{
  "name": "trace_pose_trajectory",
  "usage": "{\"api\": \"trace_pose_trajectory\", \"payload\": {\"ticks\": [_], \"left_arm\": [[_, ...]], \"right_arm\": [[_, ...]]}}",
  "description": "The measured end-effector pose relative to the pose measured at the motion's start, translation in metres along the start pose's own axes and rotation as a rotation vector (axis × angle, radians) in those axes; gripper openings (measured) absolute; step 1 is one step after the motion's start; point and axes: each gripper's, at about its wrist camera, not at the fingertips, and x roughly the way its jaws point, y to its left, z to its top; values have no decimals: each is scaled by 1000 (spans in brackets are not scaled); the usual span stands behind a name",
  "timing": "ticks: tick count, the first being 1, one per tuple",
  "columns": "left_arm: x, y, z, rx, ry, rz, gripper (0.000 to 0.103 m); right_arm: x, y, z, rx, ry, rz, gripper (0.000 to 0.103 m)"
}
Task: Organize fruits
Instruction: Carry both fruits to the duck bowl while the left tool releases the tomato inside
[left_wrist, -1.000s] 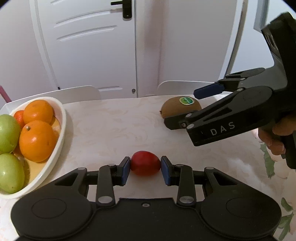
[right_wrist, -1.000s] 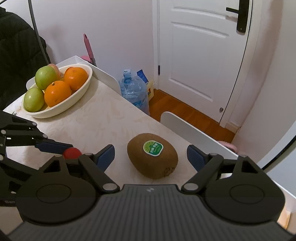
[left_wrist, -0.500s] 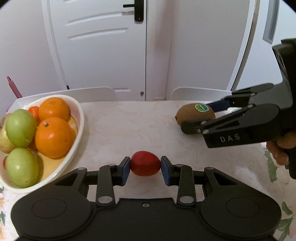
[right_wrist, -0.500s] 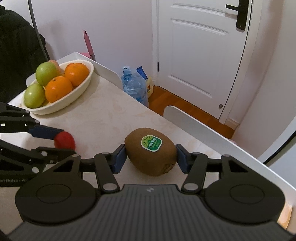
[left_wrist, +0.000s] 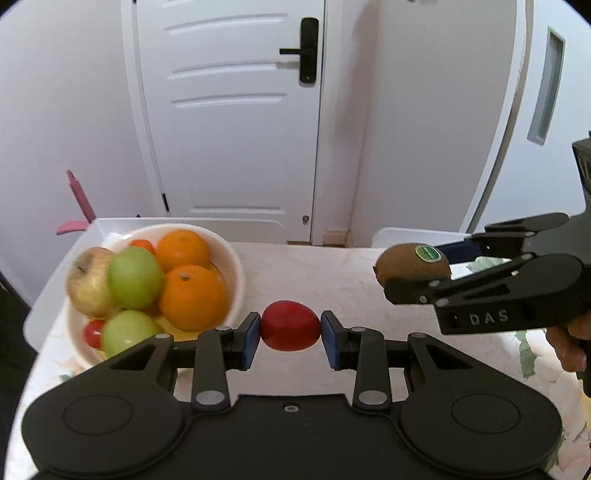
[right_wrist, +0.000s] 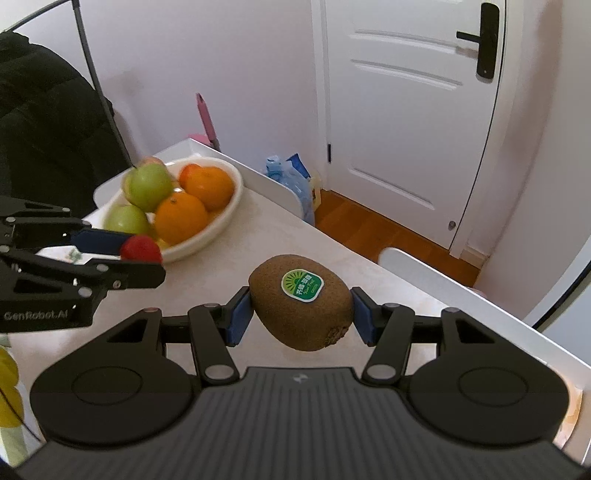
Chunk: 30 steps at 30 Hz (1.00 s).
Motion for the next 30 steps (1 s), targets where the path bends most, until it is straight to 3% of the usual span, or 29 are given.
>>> {"api": "trace_pose_trajectory", "payload": {"ticks": [8,16,22,30], "left_arm": [[-34,39,15,-1,-52,8,39],[-43,88,34,20,-68,0,39],[-31,121,49,47,-53,-25,39],[15,147,71,103,-18,-80,39]], "right_arm": [[-14,45,26,22,-29,-9,72],[-6,87,56,61,-57,-24,72],[11,108,73,108,-63,-52,72],[40,113,88,179,-52,-114,72]]}}
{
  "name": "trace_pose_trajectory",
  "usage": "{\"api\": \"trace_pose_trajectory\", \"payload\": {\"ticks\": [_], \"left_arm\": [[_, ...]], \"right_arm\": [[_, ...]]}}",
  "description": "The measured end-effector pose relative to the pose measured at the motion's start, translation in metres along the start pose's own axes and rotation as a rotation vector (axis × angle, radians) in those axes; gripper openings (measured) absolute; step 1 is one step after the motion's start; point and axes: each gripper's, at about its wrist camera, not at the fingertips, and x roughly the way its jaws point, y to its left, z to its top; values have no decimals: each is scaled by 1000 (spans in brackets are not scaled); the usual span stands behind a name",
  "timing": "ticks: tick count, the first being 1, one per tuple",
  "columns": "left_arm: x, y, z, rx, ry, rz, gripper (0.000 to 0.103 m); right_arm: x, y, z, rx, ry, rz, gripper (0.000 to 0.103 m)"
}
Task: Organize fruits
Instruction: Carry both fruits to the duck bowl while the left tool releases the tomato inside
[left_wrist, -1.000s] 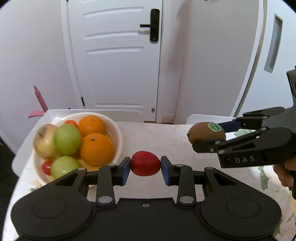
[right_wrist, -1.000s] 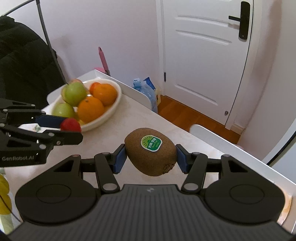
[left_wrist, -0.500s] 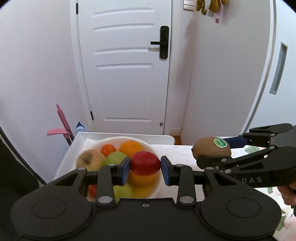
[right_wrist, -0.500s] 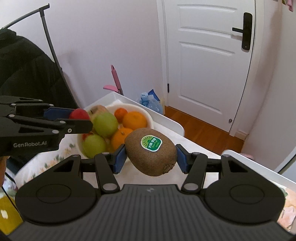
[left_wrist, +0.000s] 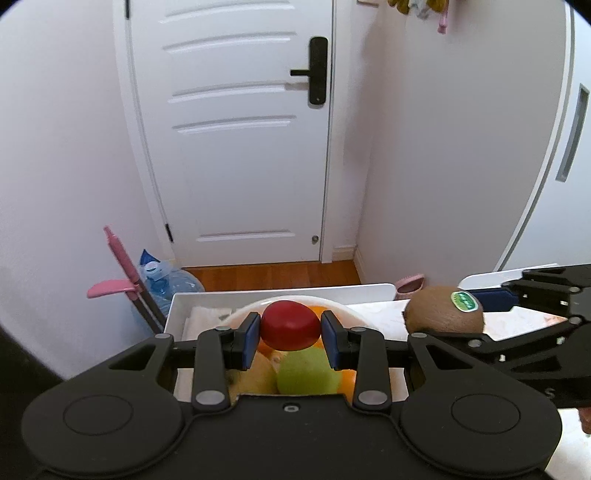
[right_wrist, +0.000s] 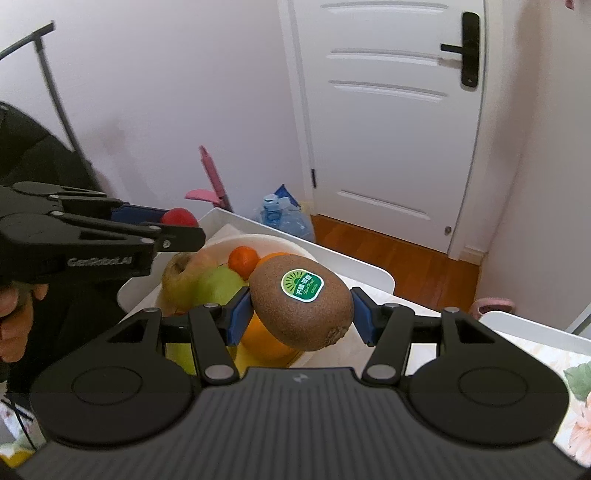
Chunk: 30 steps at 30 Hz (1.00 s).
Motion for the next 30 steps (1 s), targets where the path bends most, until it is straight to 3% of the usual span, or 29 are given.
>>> {"api": "trace_pose_trajectory", "payload": {"ticks": [9,15,17,18,19,30], "left_arm": [[60,19,4,15,92,-58,39],[72,20,0,28,130,-68,41],[69,21,1,23,114,-62,63],[66,22,2,19,99,-58,82],[61,23,3,15,80,-53,89],[11,44,-3,-68,-5,26,95]], "right_arm": [[30,-4,3,51,26,-54,72],[41,-6,3,70,32,-68,72],[42,-8,3,72,35,-69,72],[42,-7,2,73,36,-69,72],[42,-8,3,74,35,-70,72],[45,-11,11,92,30,-53,72]]}}
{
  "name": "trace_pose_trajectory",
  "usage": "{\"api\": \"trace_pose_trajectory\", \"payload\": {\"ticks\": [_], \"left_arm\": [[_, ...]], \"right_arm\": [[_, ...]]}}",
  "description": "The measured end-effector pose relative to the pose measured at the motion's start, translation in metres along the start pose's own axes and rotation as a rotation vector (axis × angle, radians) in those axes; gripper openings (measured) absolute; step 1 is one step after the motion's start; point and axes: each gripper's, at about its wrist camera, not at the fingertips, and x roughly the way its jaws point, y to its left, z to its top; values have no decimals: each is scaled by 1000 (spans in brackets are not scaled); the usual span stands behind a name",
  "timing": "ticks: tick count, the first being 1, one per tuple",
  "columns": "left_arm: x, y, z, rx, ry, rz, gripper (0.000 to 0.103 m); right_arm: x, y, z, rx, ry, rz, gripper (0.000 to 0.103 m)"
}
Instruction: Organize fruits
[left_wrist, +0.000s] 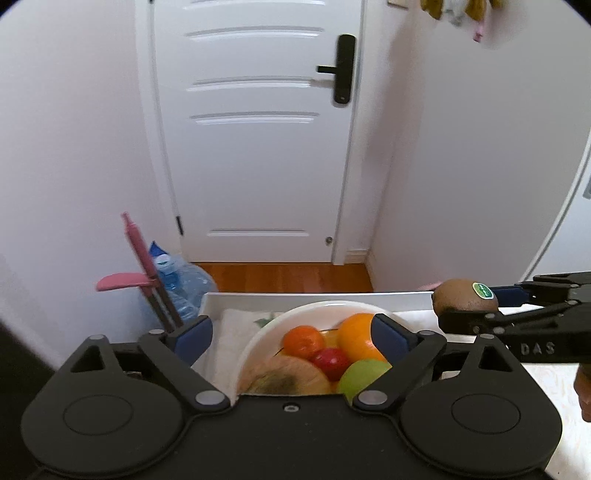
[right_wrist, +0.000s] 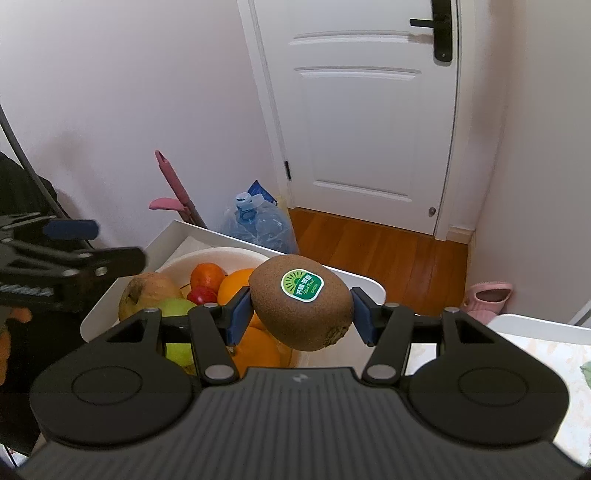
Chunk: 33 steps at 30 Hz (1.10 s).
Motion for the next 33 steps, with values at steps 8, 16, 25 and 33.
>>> {"api": "trace_pose_trajectory", "payload": {"ticks": [8,16,25,33], "left_arm": [[-21,2,-17,-12,-20,43,95],[-30,-8,-34,7,-40,41,96],[-34,-13,-43,3,-30,42,96],[-43,-12,-48,-4,-33,29,96]], "right_arm": [[22,1,-1,28,8,8,72],[37,0,-6,37,12,37,72],[42,-2,-13,77,3,72,97],[23,-1,-11,89,-24,24,97]]}}
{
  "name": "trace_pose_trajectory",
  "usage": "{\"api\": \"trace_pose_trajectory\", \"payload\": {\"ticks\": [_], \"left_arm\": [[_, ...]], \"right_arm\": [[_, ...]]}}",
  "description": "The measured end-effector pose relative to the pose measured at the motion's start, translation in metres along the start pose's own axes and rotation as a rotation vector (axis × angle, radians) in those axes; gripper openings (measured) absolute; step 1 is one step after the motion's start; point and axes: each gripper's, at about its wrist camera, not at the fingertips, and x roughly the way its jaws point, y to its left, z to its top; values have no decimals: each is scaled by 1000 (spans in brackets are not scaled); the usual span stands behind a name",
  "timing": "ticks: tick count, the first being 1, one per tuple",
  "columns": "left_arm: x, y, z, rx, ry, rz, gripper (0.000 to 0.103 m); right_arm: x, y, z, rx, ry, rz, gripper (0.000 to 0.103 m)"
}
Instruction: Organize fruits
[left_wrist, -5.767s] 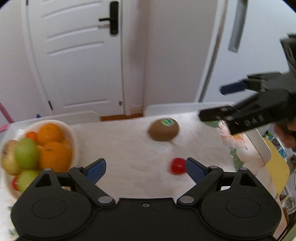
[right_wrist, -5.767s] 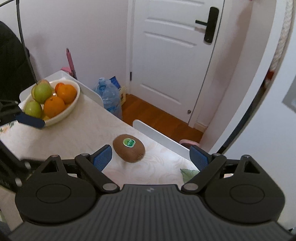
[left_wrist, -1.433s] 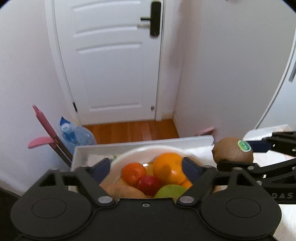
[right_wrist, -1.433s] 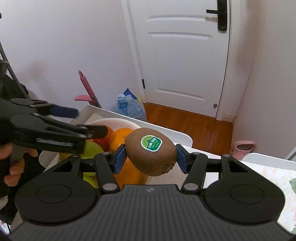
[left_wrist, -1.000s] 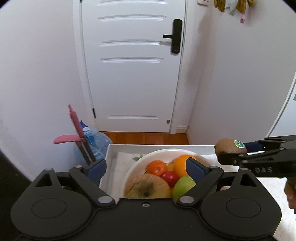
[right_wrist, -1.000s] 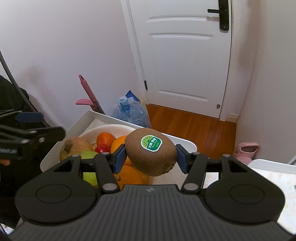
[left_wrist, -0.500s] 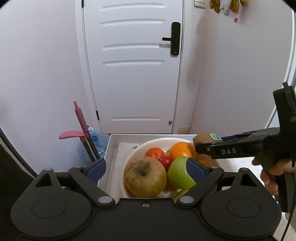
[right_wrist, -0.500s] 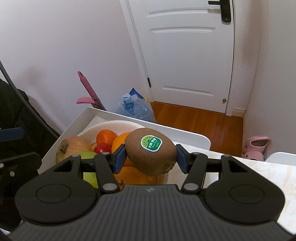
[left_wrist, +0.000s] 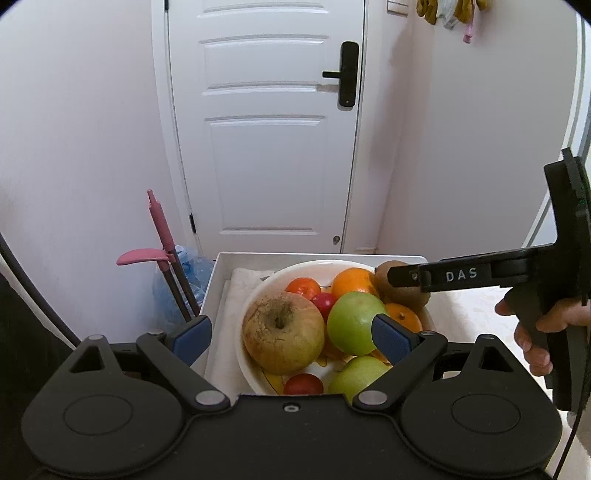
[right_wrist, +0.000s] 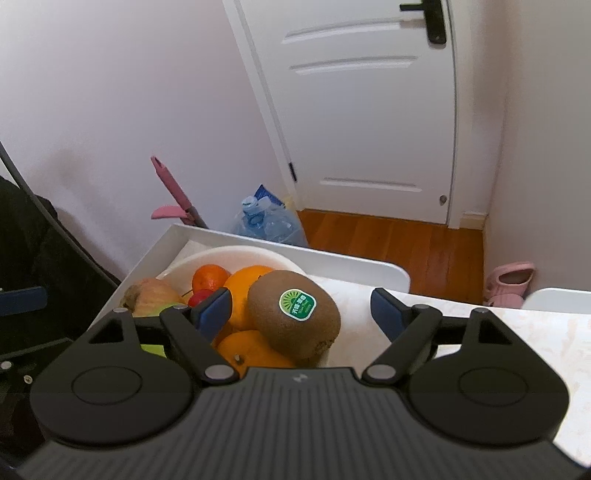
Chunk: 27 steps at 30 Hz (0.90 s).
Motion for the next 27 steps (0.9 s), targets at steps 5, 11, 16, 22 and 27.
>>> {"api": "trace_pose_trajectory", "payload": {"ticks": [5,11,16,22,27], "left_arm": [[-13,-7,4,-1,-16,-44,96],[-41,-23,12,38,-62,-56,96],[-69,-36,14,48,-102,-60,96],[-111,-59,10,47,-177,-33,103],[-139,-80,-1,49,-203,-26,103]], "right_arm": [[-37,7,2,10,-37,-48,97],[-101,11,1,35,-90,-106,97],[-159,12,-6,42,-126,-166,97],[-222,17,-32,50,-149,-238,103],[-261,18,-59,18,-146,-315,103]]}}
